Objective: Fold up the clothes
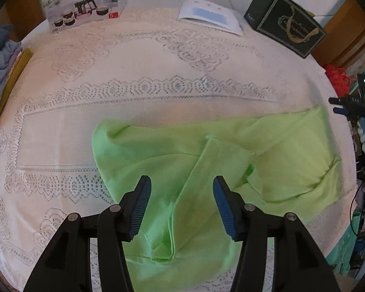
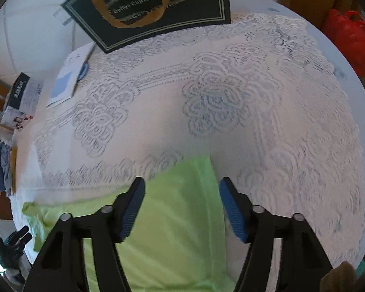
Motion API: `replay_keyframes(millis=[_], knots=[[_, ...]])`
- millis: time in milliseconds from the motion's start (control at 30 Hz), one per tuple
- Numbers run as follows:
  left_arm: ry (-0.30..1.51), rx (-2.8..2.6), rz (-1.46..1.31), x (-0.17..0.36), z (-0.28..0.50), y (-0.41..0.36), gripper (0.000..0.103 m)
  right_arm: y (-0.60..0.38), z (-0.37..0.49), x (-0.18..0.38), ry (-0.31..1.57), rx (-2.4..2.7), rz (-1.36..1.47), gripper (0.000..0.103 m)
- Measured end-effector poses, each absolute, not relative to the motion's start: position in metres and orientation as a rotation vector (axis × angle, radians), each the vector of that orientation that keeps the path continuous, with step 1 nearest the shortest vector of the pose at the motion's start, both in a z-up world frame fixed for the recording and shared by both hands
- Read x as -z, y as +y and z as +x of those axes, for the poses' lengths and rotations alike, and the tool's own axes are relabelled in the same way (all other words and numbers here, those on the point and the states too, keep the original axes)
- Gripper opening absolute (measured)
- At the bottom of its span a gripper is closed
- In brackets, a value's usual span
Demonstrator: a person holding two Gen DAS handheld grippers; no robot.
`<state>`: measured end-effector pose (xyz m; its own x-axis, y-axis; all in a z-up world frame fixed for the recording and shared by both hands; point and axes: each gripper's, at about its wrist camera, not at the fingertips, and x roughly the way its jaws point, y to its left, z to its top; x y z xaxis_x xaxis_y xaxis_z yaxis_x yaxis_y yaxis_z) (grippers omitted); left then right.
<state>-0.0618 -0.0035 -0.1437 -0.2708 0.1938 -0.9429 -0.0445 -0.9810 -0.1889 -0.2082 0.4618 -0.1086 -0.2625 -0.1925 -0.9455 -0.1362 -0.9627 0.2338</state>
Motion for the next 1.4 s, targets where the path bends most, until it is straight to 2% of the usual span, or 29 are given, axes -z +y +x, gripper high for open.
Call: replay_keyframes(millis=[33, 133, 167, 200, 233, 267, 300, 333, 367, 400, 433, 700, 800, 867, 933, 1033, 1100, 1133, 1167, 1200, 1267, 1300, 1333, 1367, 1400], knots=[[-0.193, -2.379, -1.808, 0.147, -0.063, -0.004, 0.054, 0.462, -0.215, 0.113, -0.415, 2.423, 1.905, 0.078], [-0.185, -2.359, -1.841, 0.157, -0.063, -0.005, 0.054, 0.460, -0.229, 0.127, -0.375, 2.402, 1.962, 0.080], [-0.179, -2.353, -1.854, 0.161, -0.063, -0.004, 0.054, 0.459, -0.232, 0.132, -0.358, 2.384, 1.979, 0.071], [-0.172, -2.347, -1.868, 0.165, -0.063, -0.004, 0.053, 0.457, -0.233, 0.135, -0.335, 2.375, 1.998, 0.057], [-0.165, -2.342, -1.881, 0.167, -0.063, -0.003, 0.051, 0.455, -0.234, 0.138, -0.312, 2.366, 2.016, 0.032], [-0.161, -2.340, -1.889, 0.169, -0.063, -0.002, 0.046, 0.454, -0.232, 0.138, -0.303, 2.366, 2.013, 0.019], [-0.160, -2.340, -1.898, 0.172, -0.063, -0.002, 0.031, 0.453, -0.230, 0.138, -0.293, 2.366, 2.011, 0.018], [-0.164, -2.338, -1.905, 0.175, -0.064, -0.002, 0.022, 0.452, -0.228, 0.137, -0.283, 2.365, 2.009, 0.015], [-0.179, -2.336, -1.907, 0.175, -0.064, -0.003, 0.018, 0.451, -0.226, 0.137, -0.273, 2.365, 2.006, 0.008], [-0.185, -2.343, -1.902, 0.174, -0.064, -0.004, 0.007, 0.450, -0.225, 0.137, -0.263, 2.365, 2.003, 0.005], [-0.189, -2.350, -1.894, 0.172, -0.064, -0.005, 0.004, 0.450, -0.223, 0.136, -0.254, 2.365, 1.999, 0.005], [-0.170, -2.410, -1.805, 0.139, -0.037, -0.022, 0.002, 0.466, -0.102, 0.039, -0.203, 2.512, 1.573, 0.005], [-0.151, -2.405, -1.774, 0.131, -0.021, -0.020, 0.003, 0.484, -0.041, 0.038, -0.227, 2.503, 1.568, 0.005], [-0.118, -2.416, -1.740, 0.126, -0.018, -0.015, 0.010, 0.493, -0.009, 0.052, -0.236, 2.474, 1.626, 0.005], [-0.090, -2.427, -1.719, 0.126, -0.024, -0.007, 0.047, 0.502, 0.014, 0.078, -0.300, 2.437, 1.749, 0.006], [-0.059, -2.436, -1.671, 0.130, -0.042, 0.006, 0.050, 0.510, 0.021, 0.095, -0.451, 2.436, 1.783, 0.012], [-0.041, -2.424, -1.665, 0.136, -0.056, 0.019, 0.050, 0.511, 0.018, 0.098, -0.546, 2.445, 1.760, 0.021], [-0.032, -2.418, -1.662, 0.139, -0.063, 0.026, 0.050, 0.508, 0.013, 0.096, -0.568, 2.449, 1.745, 0.045], [-0.024, -2.412, -1.660, 0.142, -0.070, 0.033, 0.050, 0.504, 0.006, 0.097, -0.583, 2.446, 1.738, 0.076], [-0.015, -2.406, -1.657, 0.145, -0.077, 0.039, 0.050, 0.497, -0.001, 0.097, -0.581, 2.454, 1.736, 0.087], [0.022, -2.396, -1.678, 0.151, -0.087, 0.051, 0.050, 0.484, -0.020, 0.098, -0.561, 2.479, 1.751, 0.087], [0.032, -2.384, -1.691, 0.155, -0.089, 0.055, 0.050, 0.480, -0.027, 0.098, -0.555, 2.483, 1.768, 0.083], [0.048, -2.372, -1.707, 0.160, -0.090, 0.058, 0.050, 0.476, -0.035, 0.100, -0.550, 2.479, 1.779, 0.067], [0.063, -2.360, -1.722, 0.165, -0.091, 0.062, 0.050, 0.472, -0.044, 0.102, -0.545, 2.474, 1.792, 0.058], [0.079, -2.347, -1.738, 0.170, -0.093, 0.066, 0.050, 0.468, -0.051, 0.104, -0.523, 2.464, 1.811, 0.058]])
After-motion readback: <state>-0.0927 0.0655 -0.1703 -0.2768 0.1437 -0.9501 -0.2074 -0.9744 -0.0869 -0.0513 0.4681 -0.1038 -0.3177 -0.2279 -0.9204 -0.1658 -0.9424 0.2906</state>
